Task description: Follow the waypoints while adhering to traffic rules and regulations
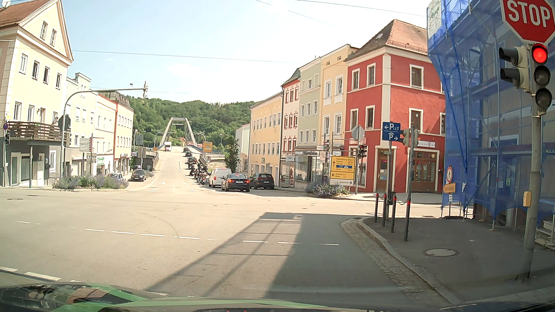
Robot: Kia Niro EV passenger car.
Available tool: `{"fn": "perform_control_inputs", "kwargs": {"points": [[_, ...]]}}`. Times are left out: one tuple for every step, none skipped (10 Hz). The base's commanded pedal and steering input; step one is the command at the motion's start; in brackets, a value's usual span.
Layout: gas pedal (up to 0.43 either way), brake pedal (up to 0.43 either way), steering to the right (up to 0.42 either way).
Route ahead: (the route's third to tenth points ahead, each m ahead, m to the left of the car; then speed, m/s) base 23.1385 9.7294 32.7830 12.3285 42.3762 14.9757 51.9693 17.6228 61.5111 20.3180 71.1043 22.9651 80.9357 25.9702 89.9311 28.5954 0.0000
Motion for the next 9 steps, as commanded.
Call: {"fn": "perform_control_inputs", "kwargs": {"points": [[0.0, 0.311, 0.021], [0.0, 0.311, 0.021], [0.0, 0.311, 0.021], [0.0, 0.311, 0.021], [0.0, 0.311, 0.021], [0.0, 0.311, 0.021], [0.0, 0.311, 0.021], [0.0, 0.311, 0.021], [0.0, 0.311, 0.021]]}}
